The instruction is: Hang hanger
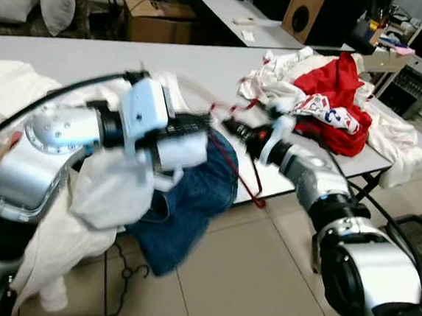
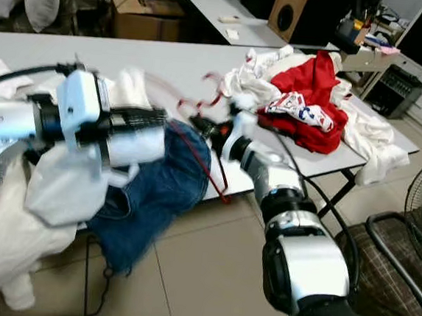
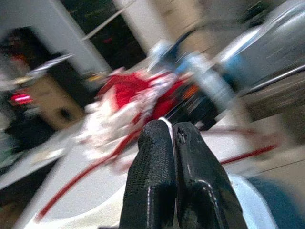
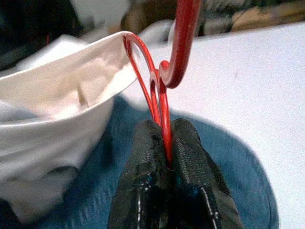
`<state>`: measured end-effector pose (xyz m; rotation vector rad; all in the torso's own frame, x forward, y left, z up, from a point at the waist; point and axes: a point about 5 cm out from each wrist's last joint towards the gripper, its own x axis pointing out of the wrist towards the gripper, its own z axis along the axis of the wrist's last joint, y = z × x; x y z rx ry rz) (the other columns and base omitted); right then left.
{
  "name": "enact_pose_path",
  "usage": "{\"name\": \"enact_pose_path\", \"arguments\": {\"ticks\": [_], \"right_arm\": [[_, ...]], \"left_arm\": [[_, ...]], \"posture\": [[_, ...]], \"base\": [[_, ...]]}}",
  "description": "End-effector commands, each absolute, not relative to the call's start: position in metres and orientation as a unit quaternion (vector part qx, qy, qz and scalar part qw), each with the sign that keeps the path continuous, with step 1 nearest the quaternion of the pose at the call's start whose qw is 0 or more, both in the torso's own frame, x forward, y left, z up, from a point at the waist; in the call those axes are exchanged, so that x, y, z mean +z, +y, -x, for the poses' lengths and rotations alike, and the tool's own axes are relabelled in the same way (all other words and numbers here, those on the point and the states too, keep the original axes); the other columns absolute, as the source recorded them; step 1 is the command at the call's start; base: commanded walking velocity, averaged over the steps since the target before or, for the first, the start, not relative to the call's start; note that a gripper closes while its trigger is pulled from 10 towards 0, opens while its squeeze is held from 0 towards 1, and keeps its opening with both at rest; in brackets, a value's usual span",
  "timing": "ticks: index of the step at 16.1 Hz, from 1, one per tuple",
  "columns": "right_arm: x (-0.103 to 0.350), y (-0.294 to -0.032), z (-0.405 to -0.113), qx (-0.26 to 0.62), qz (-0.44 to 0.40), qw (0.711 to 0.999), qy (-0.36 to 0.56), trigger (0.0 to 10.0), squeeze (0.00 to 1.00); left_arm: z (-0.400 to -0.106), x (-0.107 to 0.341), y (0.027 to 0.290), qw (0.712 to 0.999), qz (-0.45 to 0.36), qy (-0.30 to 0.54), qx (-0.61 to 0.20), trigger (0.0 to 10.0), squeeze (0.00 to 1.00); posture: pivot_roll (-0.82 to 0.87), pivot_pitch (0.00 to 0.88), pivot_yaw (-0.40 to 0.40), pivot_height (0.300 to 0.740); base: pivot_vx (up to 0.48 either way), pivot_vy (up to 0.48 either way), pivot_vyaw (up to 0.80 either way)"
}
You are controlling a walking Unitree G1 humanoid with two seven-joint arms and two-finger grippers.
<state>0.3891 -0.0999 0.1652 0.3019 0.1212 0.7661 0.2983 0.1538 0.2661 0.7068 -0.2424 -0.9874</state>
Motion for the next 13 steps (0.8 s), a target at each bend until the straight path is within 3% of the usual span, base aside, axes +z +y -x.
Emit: {"name": "enact_pose_path", "arguments": {"ticks": [1,2,5,8,9,10,11,13], "right_arm": [[0.181,-0.11,-0.396,0.347,-0.181,0.92,0.029,10.0,0.0],[0.19,-0.115,-0.398,0.336,-0.208,0.919,0.007,10.0,0.0],[0.255,-0.139,-0.404,0.327,-0.254,0.899,-0.141,10.0,0.0],[0.282,-0.149,-0.397,0.335,-0.26,0.882,-0.207,10.0,0.0],[0.297,-0.16,-0.382,0.343,-0.27,0.865,-0.247,10.0,0.0],[0.292,-0.16,-0.369,0.362,-0.26,0.863,-0.238,10.0,0.0],[0.272,-0.154,-0.357,0.382,-0.204,0.879,-0.199,10.0,0.0],[0.25,-0.154,-0.35,0.38,-0.18,0.894,-0.155,10.0,0.0]], "left_arm": [[-0.304,0.276,0.159,0.819,-0.36,-0.136,-0.426,0.0,0.0],[-0.31,0.28,0.167,0.826,-0.38,-0.143,-0.391,0.0,0.0],[-0.329,0.333,0.211,0.853,-0.426,-0.245,-0.176,0.0,0.0],[-0.326,0.353,0.222,0.845,-0.433,-0.288,-0.121,0.0,0.0],[-0.323,0.362,0.226,0.839,-0.432,-0.316,-0.102,0.0,0.0],[-0.323,0.353,0.22,0.839,-0.422,-0.31,-0.146,0.0,0.0],[-0.326,0.323,0.211,0.843,-0.424,-0.256,-0.211,0.0,0.0],[-0.332,0.284,0.207,0.854,-0.424,-0.161,-0.255,0.0,0.0]], "posture": [[0.01,0.0,-0.159,0.74],[0.01,0.0,-0.156,0.74],[0.0,0.0,-0.148,0.74],[0.0,0.0,-0.144,0.74],[0.0,0.0,-0.143,0.74],[0.0,0.0,-0.137,0.74],[0.0,0.0,-0.139,0.74],[0.0,0.0,-0.139,0.74]], "base": [[0.0,0.0,0.0],[0.0,0.0,0.0],[0.0,0.0,0.0],[0.0,0.0,0.0],[0.0,0.0,0.0],[0.0,0.0,0.0],[0.0,0.0,0.0],[0.0,0.0,0.0]]}}
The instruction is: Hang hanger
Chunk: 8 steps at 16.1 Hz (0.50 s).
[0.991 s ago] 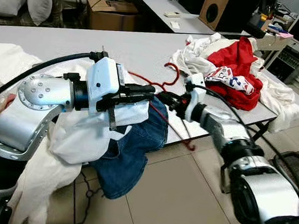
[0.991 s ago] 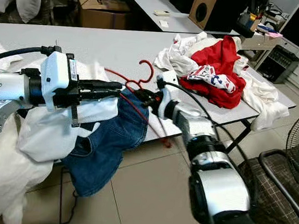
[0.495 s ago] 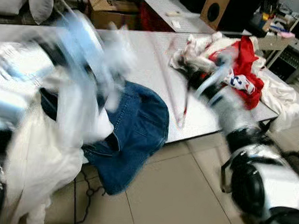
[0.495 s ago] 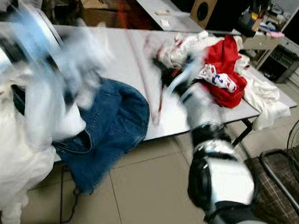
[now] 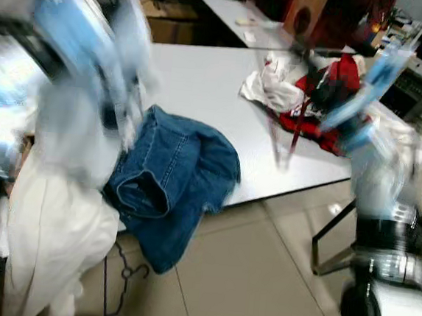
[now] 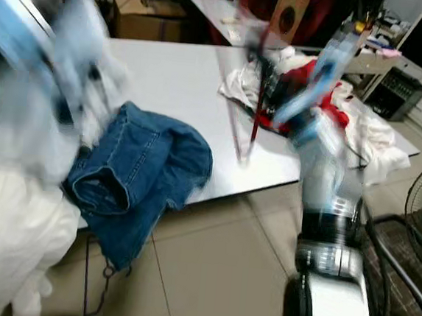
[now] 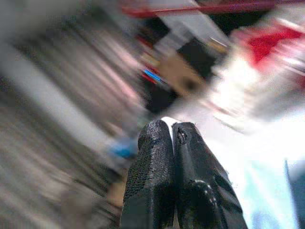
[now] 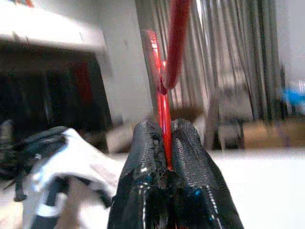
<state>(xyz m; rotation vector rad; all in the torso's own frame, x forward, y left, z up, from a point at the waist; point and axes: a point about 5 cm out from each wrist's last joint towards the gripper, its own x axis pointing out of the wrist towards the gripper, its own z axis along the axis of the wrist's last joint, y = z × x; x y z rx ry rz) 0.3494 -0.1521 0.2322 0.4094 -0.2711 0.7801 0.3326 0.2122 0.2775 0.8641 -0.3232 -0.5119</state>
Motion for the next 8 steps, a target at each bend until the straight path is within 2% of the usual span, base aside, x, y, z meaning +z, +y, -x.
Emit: {"name": "enact_pose_path", "arguments": {"ticks": [1,2,3,4,5,6,7,8], "right_arm": [[0.237,-0.157,-0.347,0.367,-0.173,0.905,-0.129,10.0,0.0],[0.204,-0.165,-0.336,0.323,-0.128,0.935,-0.069,10.0,0.0],[0.195,-0.167,-0.331,0.309,-0.11,0.943,-0.053,10.0,0.0],[0.195,-0.167,-0.331,0.309,-0.11,0.943,-0.053,10.0,0.0],[0.188,-0.172,-0.32,0.278,-0.099,0.955,-0.041,10.0,0.0],[0.188,-0.176,-0.317,0.26,-0.103,0.959,-0.044,10.0,0.0],[0.198,-0.185,-0.315,0.222,-0.108,0.967,-0.066,10.0,0.0],[0.202,-0.188,-0.315,0.214,-0.107,0.968,-0.075,10.0,0.0]], "left_arm": [[-0.336,0.267,0.209,0.871,-0.4,-0.121,-0.257,0.0,0.0],[-0.347,0.238,0.207,0.902,-0.349,-0.065,-0.248,0.0,0.0],[-0.351,0.23,0.206,0.914,-0.32,-0.048,-0.244,0.0,0.0],[-0.351,0.23,0.206,0.914,-0.32,-0.048,-0.244,0.0,0.0],[-0.365,0.224,0.196,0.943,-0.24,-0.049,-0.224,0.0,0.0],[-0.373,0.229,0.19,0.952,-0.211,-0.059,-0.213,0.0,0.0],[-0.391,0.272,0.178,0.955,-0.178,-0.131,-0.199,0.0,0.0],[-0.393,0.29,0.175,0.951,-0.175,-0.164,-0.196,0.0,0.0]], "posture": [[-0.01,0.0,-0.131,0.74],[-0.03,0.0,-0.1,0.74],[-0.04,0.0,-0.089,0.74],[-0.04,0.0,-0.089,0.74],[-0.06,0.0,-0.065,0.74],[-0.06,0.0,-0.065,0.74],[-0.08,0.0,-0.057,0.74],[-0.08,0.0,-0.057,0.74]], "base": [[0.0,0.0,0.0],[0.0,0.0,0.0],[0.0,0.0,0.0],[0.0,0.0,0.0],[0.0,0.0,0.0],[0.0,0.0,0.0],[0.0,0.0,0.0],[0.0,0.0,0.0]]}}
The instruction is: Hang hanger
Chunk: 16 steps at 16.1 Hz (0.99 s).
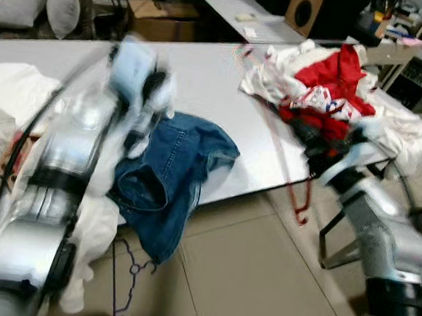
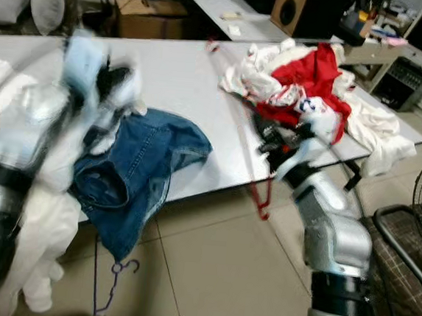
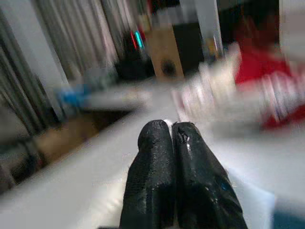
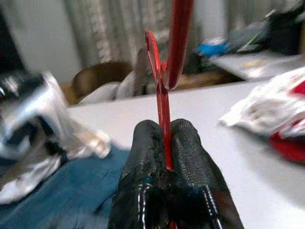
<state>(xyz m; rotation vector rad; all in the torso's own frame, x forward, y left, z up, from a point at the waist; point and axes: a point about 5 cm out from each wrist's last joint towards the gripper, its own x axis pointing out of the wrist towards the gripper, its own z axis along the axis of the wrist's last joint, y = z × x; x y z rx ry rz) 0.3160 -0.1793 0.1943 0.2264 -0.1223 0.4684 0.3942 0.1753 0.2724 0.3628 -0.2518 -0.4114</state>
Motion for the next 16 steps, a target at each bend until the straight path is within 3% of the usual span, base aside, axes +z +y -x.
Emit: {"name": "enact_pose_path", "arguments": {"ticks": [1,2,3,5,7,8,9,13,14,16], "right_arm": [[0.209,-0.191,-0.315,0.203,-0.108,0.969,-0.089,10.0,0.0],[0.215,-0.194,-0.315,0.195,-0.108,0.969,-0.103,10.0,0.0],[0.224,-0.199,-0.31,0.168,-0.108,0.971,-0.131,10.0,0.0],[0.226,-0.202,-0.302,0.148,-0.108,0.973,-0.142,10.0,0.0],[0.223,-0.2,-0.296,0.141,-0.11,0.974,-0.142,10.0,0.0],[0.215,-0.196,-0.288,0.141,-0.115,0.974,-0.132,10.0,0.0],[0.21,-0.192,-0.283,0.142,-0.119,0.975,-0.124,10.0,0.0],[0.183,-0.179,-0.275,0.189,-0.073,0.979,-0.028,10.0,0.0],[0.176,-0.178,-0.273,0.195,-0.058,0.979,-0.003,10.0,0.0],[0.169,-0.185,-0.273,0.173,-0.053,0.983,0.021,10.0,0.0]], "left_arm": [[-0.391,0.324,0.168,0.938,-0.161,-0.23,-0.204,0.0,0.0],[-0.384,0.356,0.158,0.916,-0.151,-0.294,-0.226,0.0,0.0],[-0.355,0.393,0.131,0.842,-0.136,-0.398,-0.338,0.0,0.0],[-0.34,0.364,0.116,0.8,-0.175,-0.378,-0.431,0.0,0.0],[-0.34,0.314,0.116,0.8,-0.218,-0.305,-0.469,0.0,0.0],[-0.324,0.253,0.12,0.796,-0.245,-0.219,-0.509,0.0,0.0],[-0.311,0.226,0.123,0.793,-0.239,-0.178,-0.531,0.0,0.0],[-0.284,0.166,0.153,0.767,-0.297,0.002,-0.569,0.0,0.0],[-0.285,0.163,0.158,0.774,-0.305,0.02,-0.554,0.0,0.0],[-0.302,0.169,0.171,0.821,-0.324,0.027,-0.469,0.0,0.0]], "posture": [[-0.08,0.0,-0.059,0.74],[-0.08,0.0,-0.058,0.74],[-0.08,0.0,-0.054,0.74],[-0.08,0.0,-0.05,0.74],[-0.08,0.0,-0.054,0.74],[-0.08,0.0,-0.066,0.74],[-0.08,0.0,-0.066,0.74],[-0.08,0.0,-0.091,0.74],[-0.08,0.0,-0.091,0.74],[-0.08,0.0,-0.091,0.74]], "base": [[0.0,0.0,0.0],[0.0,0.0,0.0],[0.0,0.0,0.0],[0.0,0.0,0.0],[0.0,0.0,0.0],[0.0,0.0,0.0],[0.0,0.0,0.0],[0.0,0.0,0.0],[0.0,0.0,0.0],[0.0,0.0,0.0]]}}
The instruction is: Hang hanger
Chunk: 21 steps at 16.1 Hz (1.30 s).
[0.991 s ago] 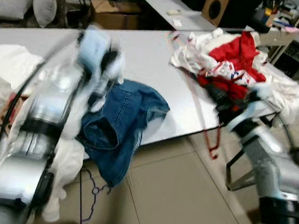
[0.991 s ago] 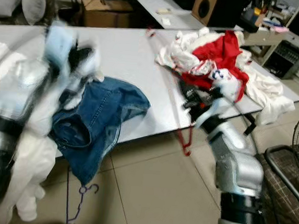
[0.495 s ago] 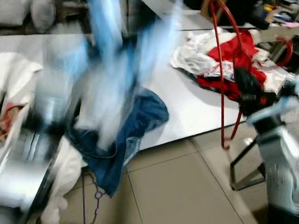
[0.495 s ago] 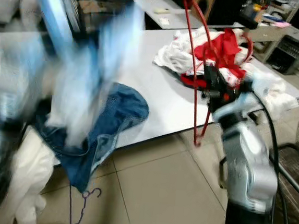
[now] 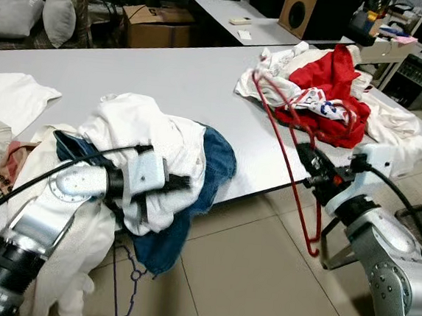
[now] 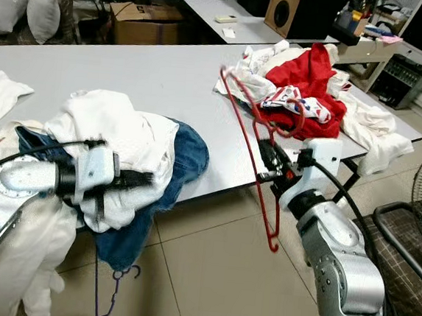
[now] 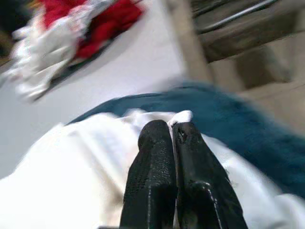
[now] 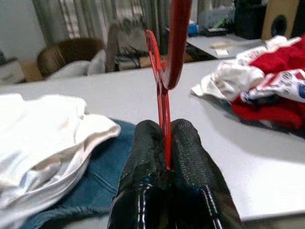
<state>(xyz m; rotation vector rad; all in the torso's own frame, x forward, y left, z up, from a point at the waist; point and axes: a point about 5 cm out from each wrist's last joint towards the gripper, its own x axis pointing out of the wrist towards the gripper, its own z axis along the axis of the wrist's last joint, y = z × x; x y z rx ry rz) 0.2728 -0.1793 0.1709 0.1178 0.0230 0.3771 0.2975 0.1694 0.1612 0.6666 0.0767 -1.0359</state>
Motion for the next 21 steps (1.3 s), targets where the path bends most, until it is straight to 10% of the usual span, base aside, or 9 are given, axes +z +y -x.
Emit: {"name": "enact_pose_path", "arguments": {"ticks": [1,3,4,5,7,17,18,19,21], "right_arm": [[0.167,-0.186,-0.273,0.172,-0.051,0.983,0.026,10.0,0.0],[0.16,-0.183,-0.271,0.173,-0.051,0.982,0.051,10.0,0.0],[0.158,-0.183,-0.271,0.171,-0.05,0.983,0.055,10.0,0.0],[0.155,-0.182,-0.27,0.163,-0.05,0.983,0.061,10.0,0.0],[0.151,-0.183,-0.267,0.158,-0.048,0.984,0.068,10.0,0.0],[0.155,-0.184,-0.255,0.151,-0.043,0.986,0.062,10.0,0.0],[0.157,-0.184,-0.253,0.151,-0.041,0.986,0.056,10.0,0.0],[0.157,-0.182,-0.25,0.155,-0.025,0.986,0.053,10.0,0.0],[0.152,-0.177,-0.248,0.159,-0.004,0.986,0.059,10.0,0.0]], "left_arm": [[-0.306,0.172,0.172,0.836,-0.313,0.023,-0.451,0.0,0.0],[-0.32,0.188,0.163,0.899,-0.209,-0.02,-0.386,0.0,0.0],[-0.322,0.188,0.161,0.908,-0.192,-0.021,-0.371,10.0,0.0],[-0.327,0.185,0.158,0.93,-0.15,-0.017,-0.336,10.0,0.0],[-0.327,0.186,0.158,0.938,-0.139,-0.019,-0.316,10.0,1.0],[-0.305,0.219,0.176,0.978,-0.027,-0.067,-0.198,10.0,1.0],[-0.3,0.213,0.177,0.981,-0.014,-0.06,-0.182,10.0,0.93],[-0.289,0.201,0.177,0.985,-0.026,-0.046,-0.164,10.0,0.48],[-0.277,0.181,0.174,0.99,-0.027,-0.019,-0.14,10.0,0.49]], "posture": [[-0.08,0.0,-0.092,0.74],[-0.09,0.0,-0.08,0.74],[-0.09,0.0,-0.08,0.74],[-0.09,0.0,-0.07,0.74],[-0.09,0.0,-0.067,0.74],[-0.08,0.0,-0.064,0.74],[-0.08,0.0,-0.065,0.74],[-0.07,0.0,-0.069,0.74],[-0.07,0.0,-0.077,0.74]], "base": [[0.0,0.0,0.0],[0.0,0.0,0.0],[0.0,0.0,0.0],[0.0,0.0,0.0],[0.0,0.0,0.0],[0.0,0.0,0.0],[0.0,0.0,0.0],[0.0,0.0,0.0],[0.0,-0.396,0.27]]}}
